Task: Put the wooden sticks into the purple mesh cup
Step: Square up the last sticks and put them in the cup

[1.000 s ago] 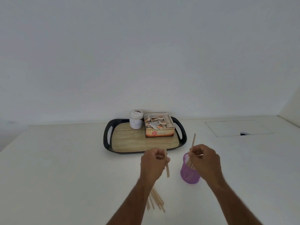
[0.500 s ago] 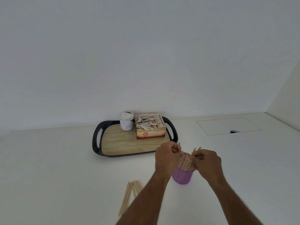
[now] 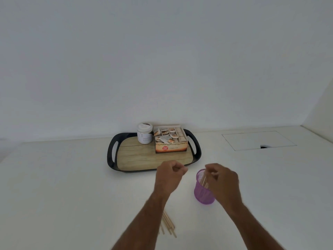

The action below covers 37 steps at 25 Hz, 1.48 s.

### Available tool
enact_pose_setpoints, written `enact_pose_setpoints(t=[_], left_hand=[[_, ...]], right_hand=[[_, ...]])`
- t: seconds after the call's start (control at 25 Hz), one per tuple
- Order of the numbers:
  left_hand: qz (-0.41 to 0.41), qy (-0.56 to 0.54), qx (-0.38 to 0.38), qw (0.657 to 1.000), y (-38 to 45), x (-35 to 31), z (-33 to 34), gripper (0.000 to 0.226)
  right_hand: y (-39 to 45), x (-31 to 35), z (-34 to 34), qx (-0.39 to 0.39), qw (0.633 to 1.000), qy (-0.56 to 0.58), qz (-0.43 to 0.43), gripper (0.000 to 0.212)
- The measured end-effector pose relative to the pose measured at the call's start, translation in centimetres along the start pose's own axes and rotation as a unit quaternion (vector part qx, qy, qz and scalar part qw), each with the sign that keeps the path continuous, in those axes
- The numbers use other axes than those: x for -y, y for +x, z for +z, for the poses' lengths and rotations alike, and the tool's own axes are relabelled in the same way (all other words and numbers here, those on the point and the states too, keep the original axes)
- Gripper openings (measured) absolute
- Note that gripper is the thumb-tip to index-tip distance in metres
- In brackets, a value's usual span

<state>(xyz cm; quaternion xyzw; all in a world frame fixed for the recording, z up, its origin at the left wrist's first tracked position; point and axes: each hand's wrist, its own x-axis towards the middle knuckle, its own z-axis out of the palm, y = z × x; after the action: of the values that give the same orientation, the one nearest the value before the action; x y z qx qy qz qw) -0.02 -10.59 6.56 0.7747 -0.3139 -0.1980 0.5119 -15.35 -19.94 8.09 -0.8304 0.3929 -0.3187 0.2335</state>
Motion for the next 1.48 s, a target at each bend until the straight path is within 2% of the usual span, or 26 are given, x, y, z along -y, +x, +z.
enact_pose_setpoints(t=[0.08, 0.2, 0.36, 0.44, 0.68, 0.92, 1.08, 1.2, 1.28, 1.36, 1.48], left_hand=[[-0.035, 0.047, -0.013, 0.998, 0.0, 1.6, -1.8, 0.012], [-0.094, 0.149, -0.005, 0.984, -0.5, 4.7, -4.3, 0.019], [-0.185, 0.273, 0.049, 0.943, -1.6, 8.0, -6.4, 0.055], [-0.204, 0.299, 0.068, 0.930, -2.5, 8.7, -6.6, 0.066], [-0.205, 0.319, 0.067, 0.923, -3.7, 9.4, -6.1, 0.060], [-0.258, 0.261, 0.074, 0.927, -3.2, 9.8, -6.4, 0.041], [-0.267, 0.240, 0.073, 0.931, -3.2, 9.8, -6.3, 0.023], [-0.251, 0.238, 0.067, 0.936, -3.3, 9.9, -6.2, 0.014], [-0.244, 0.221, 0.053, 0.943, -3.2, 9.9, -6.3, 0.011], [-0.238, 0.196, 0.037, 0.951, -2.9, 9.5, -6.3, 0.009], [-0.213, 0.139, 0.018, 0.967, -2.2, 7.9, -6.1, 0.007]], right_hand=[[-1.1, 0.9, 1.8, 0.074, 0.997, -0.001, -0.017, 0.015], [-3.4, 2.0, 5.0, 0.221, 0.975, -0.014, -0.007, 0.022], [-6.4, 2.3, 8.7, 0.288, 0.952, -0.103, 0.004, 0.055], [-7.2, 2.3, 9.9, 0.306, 0.944, -0.126, 0.005, 0.060], [-7.5, 2.6, 10.9, 0.273, 0.948, -0.163, -0.006, 0.022], [-6.9, 2.9, 10.8, 0.267, 0.954, -0.126, 0.061, 0.016], [-6.9, 2.8, 10.8, 0.289, 0.946, -0.142, 0.035, 0.002], [-6.8, 2.8, 10.6, 0.294, 0.944, -0.148, 0.013, 0.002], [-6.2, 2.7, 10.1, 0.296, 0.946, -0.128, 0.020, 0.011], [-5.4, 2.6, 9.4, 0.290, 0.953, -0.083, 0.039, 0.025], [-4.3, 2.2, 8.0, 0.226, 0.972, 0.021, 0.064, 0.023]])
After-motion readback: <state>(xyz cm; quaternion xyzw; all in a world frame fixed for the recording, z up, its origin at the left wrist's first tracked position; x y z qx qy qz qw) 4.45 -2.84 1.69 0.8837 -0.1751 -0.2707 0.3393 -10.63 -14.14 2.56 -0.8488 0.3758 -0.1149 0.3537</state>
